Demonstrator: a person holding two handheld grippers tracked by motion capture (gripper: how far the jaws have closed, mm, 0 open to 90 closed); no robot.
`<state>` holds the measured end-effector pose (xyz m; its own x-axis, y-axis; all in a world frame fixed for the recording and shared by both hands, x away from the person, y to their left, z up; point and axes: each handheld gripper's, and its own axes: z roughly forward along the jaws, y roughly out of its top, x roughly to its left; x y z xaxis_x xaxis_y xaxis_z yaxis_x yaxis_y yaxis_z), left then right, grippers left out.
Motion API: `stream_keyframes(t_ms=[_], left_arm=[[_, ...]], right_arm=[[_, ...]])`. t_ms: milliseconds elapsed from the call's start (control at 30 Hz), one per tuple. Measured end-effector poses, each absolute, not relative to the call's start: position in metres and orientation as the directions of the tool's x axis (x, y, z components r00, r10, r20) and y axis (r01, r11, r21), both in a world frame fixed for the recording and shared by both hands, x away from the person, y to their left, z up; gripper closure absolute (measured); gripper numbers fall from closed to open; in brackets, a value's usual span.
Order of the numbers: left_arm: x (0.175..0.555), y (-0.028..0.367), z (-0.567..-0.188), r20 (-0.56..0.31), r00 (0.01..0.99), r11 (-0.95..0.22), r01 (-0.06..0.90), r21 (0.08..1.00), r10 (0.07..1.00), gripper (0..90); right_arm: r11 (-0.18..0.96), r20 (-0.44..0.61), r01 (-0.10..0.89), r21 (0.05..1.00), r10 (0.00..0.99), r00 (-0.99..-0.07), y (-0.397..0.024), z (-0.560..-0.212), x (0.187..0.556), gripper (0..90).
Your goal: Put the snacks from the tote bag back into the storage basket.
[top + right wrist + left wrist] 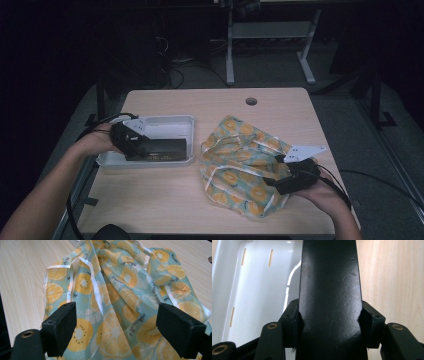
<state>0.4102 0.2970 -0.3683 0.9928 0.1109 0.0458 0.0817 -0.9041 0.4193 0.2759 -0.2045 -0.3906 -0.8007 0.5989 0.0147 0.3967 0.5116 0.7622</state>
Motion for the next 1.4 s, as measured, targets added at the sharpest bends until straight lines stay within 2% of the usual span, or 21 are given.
stream_keyframes(t_ms=[833, 1300, 1400], left_arm=[[0.415, 0.287, -0.389, 0.051, 0.996, -0.924, 0.051, 0.378, 0.076, 41.8], [0.414, 0.286, -0.393, 0.048, 0.996, -0.930, 0.056, 0.364, 0.078, 37.0], [0.414, 0.287, -0.392, 0.042, 0.994, -0.923, 0.080, 0.375, 0.103, 32.9]], right_arm=[[0.526, 0.008, 0.399, 0.751, 0.597, -0.802, -0.206, -0.393, 0.277, 16.7], [0.534, 0.005, 0.400, 0.745, 0.595, -0.803, -0.206, -0.394, 0.277, 16.7], [0.535, 0.005, 0.400, 0.744, 0.595, -0.804, -0.206, -0.394, 0.277, 16.7]])
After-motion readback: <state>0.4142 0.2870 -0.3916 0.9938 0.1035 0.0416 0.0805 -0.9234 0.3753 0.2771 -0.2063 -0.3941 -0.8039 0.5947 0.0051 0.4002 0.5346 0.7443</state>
